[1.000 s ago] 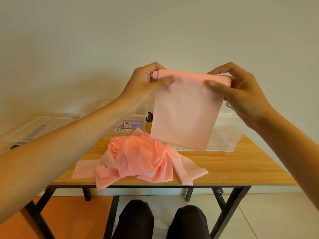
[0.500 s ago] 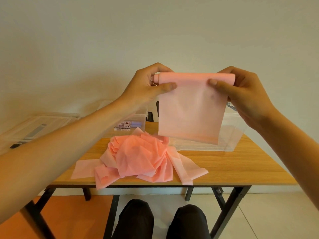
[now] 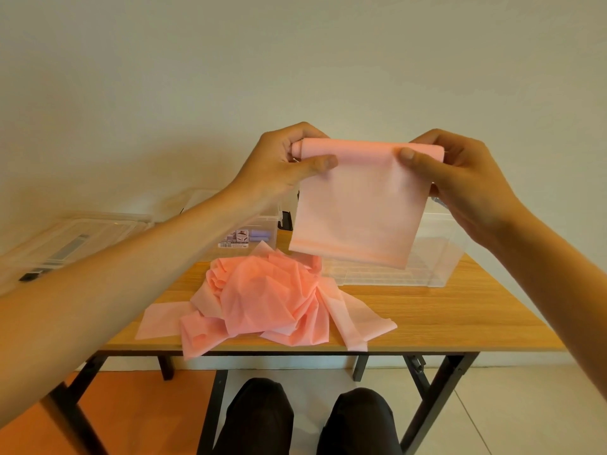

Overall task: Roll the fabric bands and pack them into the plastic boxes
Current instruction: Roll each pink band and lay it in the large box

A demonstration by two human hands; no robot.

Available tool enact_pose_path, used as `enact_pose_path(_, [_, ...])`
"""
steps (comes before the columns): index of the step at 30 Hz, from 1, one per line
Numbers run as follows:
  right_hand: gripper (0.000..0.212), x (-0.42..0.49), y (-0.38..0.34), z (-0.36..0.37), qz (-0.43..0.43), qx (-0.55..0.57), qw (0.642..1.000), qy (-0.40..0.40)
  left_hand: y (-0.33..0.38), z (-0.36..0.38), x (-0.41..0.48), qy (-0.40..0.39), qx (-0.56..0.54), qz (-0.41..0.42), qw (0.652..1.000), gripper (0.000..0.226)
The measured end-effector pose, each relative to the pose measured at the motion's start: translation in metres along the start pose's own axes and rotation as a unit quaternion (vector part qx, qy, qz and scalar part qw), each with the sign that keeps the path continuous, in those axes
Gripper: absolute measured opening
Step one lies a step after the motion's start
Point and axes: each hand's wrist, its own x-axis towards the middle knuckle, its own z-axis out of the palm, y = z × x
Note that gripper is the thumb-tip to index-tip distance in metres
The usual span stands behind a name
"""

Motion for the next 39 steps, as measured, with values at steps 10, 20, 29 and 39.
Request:
enact_pose_path(10, [0.023,0.0020,0.0013,0.0009,0.000,-0.004,1.000,-0.004,-0.0003,-0.0011,-0.0004,0.005,0.008,0.011,1.000,0.023])
enact_pose_path(20, [0.028,0.0010,0.0028,0.0014,0.008,-0.021,1.000,-0.004,-0.0025,-0.0037,-0.0005,0.012,0.007,0.018,1.000,0.022])
enact_pose_path(29, [0.027,0.0004,0.0036,0.0021,-0.018,-0.023,0.999,-0.020,-0.0030,-0.0030,0.0004,0.028,0.004,0.007,1.000,0.013])
enact_pose_path(39, [0.032,0.0004,0.0043,0.0019,-0.004,-0.031,0.999,-0.023,-0.0034,-0.0029,0.0005,0.022,0.006,0.011,1.000,0.016])
